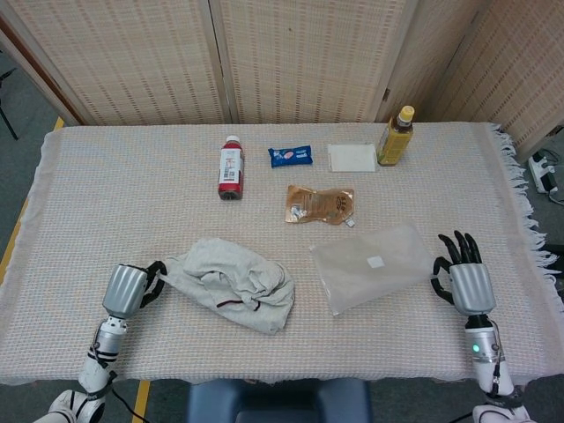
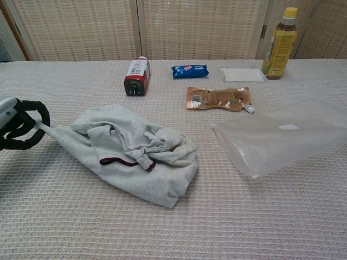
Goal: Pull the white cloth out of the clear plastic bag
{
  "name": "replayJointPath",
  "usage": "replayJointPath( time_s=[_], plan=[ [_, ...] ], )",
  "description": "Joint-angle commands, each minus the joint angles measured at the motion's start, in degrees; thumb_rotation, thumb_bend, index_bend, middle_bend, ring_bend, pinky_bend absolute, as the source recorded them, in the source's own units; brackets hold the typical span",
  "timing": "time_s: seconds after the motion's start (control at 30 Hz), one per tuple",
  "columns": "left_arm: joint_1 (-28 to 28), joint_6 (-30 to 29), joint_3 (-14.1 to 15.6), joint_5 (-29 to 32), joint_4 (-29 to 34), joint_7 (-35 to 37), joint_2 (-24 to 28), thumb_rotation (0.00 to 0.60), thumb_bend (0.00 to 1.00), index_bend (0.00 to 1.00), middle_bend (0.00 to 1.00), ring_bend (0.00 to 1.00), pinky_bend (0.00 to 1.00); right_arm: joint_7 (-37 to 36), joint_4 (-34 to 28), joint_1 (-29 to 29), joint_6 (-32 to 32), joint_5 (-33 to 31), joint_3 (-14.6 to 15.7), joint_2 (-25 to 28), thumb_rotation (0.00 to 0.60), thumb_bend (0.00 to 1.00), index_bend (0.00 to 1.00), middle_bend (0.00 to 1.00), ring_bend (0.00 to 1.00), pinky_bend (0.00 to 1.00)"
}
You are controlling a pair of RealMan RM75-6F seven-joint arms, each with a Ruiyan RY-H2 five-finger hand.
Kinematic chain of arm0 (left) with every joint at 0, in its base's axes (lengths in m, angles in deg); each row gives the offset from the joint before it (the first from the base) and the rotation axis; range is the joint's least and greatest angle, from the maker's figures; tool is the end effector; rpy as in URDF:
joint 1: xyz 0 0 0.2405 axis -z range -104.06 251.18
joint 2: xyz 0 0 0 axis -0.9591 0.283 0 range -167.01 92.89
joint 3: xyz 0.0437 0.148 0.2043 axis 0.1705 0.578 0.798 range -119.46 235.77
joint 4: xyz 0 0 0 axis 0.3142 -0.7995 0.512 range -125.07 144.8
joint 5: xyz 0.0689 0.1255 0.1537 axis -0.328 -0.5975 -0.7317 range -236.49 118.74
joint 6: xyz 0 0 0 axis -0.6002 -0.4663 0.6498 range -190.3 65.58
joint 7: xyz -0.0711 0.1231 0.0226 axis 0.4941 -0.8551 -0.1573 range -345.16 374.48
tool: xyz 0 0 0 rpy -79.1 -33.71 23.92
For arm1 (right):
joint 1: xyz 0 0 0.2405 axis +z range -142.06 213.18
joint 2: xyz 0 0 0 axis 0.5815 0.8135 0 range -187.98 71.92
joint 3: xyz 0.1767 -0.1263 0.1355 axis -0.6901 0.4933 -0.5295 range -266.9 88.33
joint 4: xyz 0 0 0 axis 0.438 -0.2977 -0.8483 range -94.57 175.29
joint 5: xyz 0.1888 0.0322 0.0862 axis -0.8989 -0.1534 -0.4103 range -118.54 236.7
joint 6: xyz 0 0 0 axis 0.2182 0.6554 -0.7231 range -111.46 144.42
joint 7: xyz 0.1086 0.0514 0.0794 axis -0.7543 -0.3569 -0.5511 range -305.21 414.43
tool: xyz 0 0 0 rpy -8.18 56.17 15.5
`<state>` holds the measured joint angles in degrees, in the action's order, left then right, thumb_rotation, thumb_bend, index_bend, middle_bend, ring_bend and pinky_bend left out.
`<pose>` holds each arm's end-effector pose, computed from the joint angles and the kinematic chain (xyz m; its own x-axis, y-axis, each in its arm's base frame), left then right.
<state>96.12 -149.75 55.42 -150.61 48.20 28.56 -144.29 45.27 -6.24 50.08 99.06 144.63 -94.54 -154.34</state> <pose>-0.2799 0.2788 -0.0097 0.3293 -0.1220 0.9363 0.8688 -0.3493 -0.3511 -0.3506 -0.2523 0.0503 0.4474 0.0766 0.8911 -0.8884 -0.0771 0.4526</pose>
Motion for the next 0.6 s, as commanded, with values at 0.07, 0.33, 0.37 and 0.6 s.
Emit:
replayJointPath(
  time_s=[0.07,0.33,0.37,0.6],
  plan=[
    [0.4,3.3,3.0,-1.9,15.1,-2.5,7.8,0.6,0.15,0.0,0.58,0.69,0.9,0.8,-8.2,-1.5,-0.6,0.2,1.4,5.8,0.6,0.08,0.0,0.0,0.0,0.0],
    [-0.3,12.9,6.5,2.4,45.0,-18.4,28.3,0.6,0.12,0.0,0.14,0.17,0.28,11.2,-28.2,-6.7,7.2,2.0,2.5,19.9,0.6,0.03,0.0,0.0,0.0,0.0],
    [-1.0,13.4,6.9,3.9,48.6,-21.2,31.4,0.6,0.12,0.0,0.13,0.15,0.26,13.2,-32.0,-7.6,7.5,2.2,3.2,22.8,0.6,0.03,0.0,0.0,0.0,0.0],
    [-10.7,3.4,8.9,8.0,54.5,-24.4,38.7,0.6,0.13,0.04,0.12,0.11,0.22,23.9,-48.6,-12.0,9.9,0.4,4.7,34.6,0.6,0.02,0.0,0.0,0.0,0.0]
  ],
)
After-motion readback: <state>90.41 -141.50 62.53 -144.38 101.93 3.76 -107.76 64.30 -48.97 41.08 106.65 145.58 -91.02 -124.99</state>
